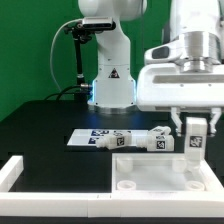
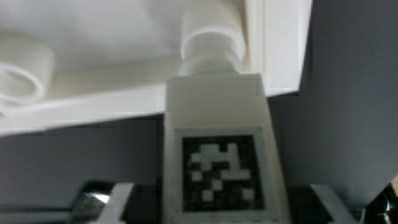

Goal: Assemble one leg

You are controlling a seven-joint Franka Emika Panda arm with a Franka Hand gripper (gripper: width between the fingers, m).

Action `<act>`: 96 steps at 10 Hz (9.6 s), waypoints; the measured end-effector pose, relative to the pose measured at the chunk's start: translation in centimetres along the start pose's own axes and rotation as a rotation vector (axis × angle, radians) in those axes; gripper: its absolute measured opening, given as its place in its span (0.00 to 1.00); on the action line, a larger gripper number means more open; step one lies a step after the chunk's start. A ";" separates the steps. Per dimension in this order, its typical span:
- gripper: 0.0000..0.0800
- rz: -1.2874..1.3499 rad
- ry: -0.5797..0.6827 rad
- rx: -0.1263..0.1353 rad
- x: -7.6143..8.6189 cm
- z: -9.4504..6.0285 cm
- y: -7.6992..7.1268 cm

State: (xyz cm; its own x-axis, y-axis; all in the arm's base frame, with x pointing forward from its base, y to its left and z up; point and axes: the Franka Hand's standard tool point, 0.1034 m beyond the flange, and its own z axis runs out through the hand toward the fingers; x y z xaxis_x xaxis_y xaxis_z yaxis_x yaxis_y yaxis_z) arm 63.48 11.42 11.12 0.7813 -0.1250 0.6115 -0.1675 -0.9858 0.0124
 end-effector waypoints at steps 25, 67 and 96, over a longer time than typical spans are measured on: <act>0.64 -0.041 0.013 -0.015 -2.5 2.4 -0.4; 0.66 0.184 -0.488 -0.019 -1.0 2.8 0.8; 0.36 0.267 -0.631 -0.001 -1.5 2.9 0.2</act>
Offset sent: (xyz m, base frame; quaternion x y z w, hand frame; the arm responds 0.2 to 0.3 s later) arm 0.0000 0.0000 0.0000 0.0000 0.0000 0.0000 1.0000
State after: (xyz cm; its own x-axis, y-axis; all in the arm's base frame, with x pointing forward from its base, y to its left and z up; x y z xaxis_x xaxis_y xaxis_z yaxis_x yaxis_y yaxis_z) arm 64.01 11.09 7.86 0.9138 -0.4058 0.0157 -0.4037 -0.9119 -0.0742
